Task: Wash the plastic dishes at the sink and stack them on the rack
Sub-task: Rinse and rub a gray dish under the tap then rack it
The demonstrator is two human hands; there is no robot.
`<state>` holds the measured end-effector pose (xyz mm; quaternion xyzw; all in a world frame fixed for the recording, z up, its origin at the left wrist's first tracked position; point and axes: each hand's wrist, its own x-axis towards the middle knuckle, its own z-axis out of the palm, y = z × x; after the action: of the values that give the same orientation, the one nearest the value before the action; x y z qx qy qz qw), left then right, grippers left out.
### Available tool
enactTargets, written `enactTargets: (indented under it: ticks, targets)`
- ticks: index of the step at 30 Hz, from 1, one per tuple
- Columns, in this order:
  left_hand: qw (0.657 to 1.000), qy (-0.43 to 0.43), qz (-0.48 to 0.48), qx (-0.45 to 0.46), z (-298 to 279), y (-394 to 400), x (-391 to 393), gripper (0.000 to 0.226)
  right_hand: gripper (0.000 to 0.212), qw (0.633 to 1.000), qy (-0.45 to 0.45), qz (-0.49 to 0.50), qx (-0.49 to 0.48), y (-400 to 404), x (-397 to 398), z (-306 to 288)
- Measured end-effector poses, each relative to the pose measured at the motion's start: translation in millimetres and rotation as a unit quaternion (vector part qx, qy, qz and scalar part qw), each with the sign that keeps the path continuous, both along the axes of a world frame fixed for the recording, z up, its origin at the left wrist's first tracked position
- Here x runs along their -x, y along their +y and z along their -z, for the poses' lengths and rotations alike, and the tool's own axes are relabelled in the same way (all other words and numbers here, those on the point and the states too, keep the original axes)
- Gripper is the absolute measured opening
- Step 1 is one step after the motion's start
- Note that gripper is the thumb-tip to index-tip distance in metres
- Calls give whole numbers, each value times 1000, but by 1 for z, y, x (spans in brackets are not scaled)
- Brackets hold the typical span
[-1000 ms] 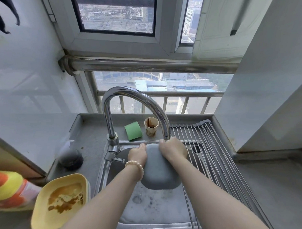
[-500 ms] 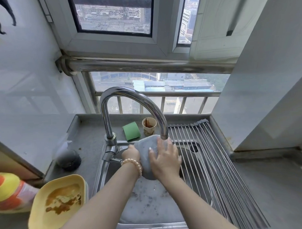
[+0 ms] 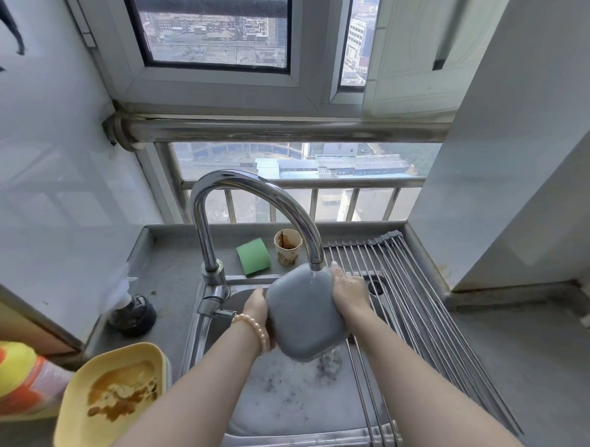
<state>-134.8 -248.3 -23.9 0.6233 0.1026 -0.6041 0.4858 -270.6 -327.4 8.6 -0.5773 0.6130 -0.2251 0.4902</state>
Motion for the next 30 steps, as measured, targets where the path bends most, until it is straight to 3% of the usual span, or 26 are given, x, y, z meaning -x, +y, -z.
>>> enactTargets:
  ticks: [3, 6, 10, 12, 15, 17, 19, 22, 26, 28, 30]
  targets:
    - [991, 39, 124, -30, -18, 12, 1, 39, 63, 964, 70, -113, 232, 9, 12, -8]
    - [979, 115, 170, 2, -20, 14, -8, 52, 60, 874, 51, -184, 447, 22, 17, 2]
    - [988, 131, 49, 67, -17, 11, -9, 42, 58, 774, 18, -277, 570, 34, 26, 20]
    - [986, 115, 5, 117, -13, 9, -9, 36, 62, 766, 59, -333, 546, 38, 36, 27]
    - [980, 66, -11, 190, -6, 11, -6, 32, 103, 763, 272, -447, 380, 44, 42, 19]
    - [970, 64, -11, 233, -1, 16, 0, 30, 117, 764, 360, -458, 277, 43, 37, 19]
    - [961, 80, -18, 262, 2, 17, 11, 28, 104, 796, 374, -434, 192, 39, 20, 20]
    - [956, 97, -41, 273, 5, 15, 22, 29, 80, 817, 319, -455, 156, 40, -6, 20]
    - [959, 76, -83, 259, 10, 18, 10, 30, 60, 757, 246, -592, 128, 56, -10, 11]
    - [960, 81, -86, 255, 10, 22, 10, 38, 58, 724, 272, -621, 128, 49, 1, 3]
    - [956, 78, -98, 265, 10, 24, 13, 43, 66, 721, 331, -587, 163, 39, 4, 1]
